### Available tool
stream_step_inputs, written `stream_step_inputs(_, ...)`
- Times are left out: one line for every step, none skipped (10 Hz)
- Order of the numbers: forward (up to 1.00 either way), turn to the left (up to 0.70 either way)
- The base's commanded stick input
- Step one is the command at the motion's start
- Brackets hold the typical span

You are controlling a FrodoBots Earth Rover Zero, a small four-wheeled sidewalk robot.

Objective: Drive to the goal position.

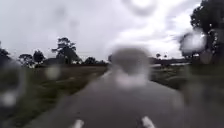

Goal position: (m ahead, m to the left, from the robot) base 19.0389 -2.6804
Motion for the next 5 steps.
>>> stream_step_inputs(0.85, 0.00)
stream_step_inputs(0.85, 0.00)
stream_step_inputs(0.85, 0.00)
stream_step_inputs(0.85, 0.00)
stream_step_inputs(0.85, 0.00)
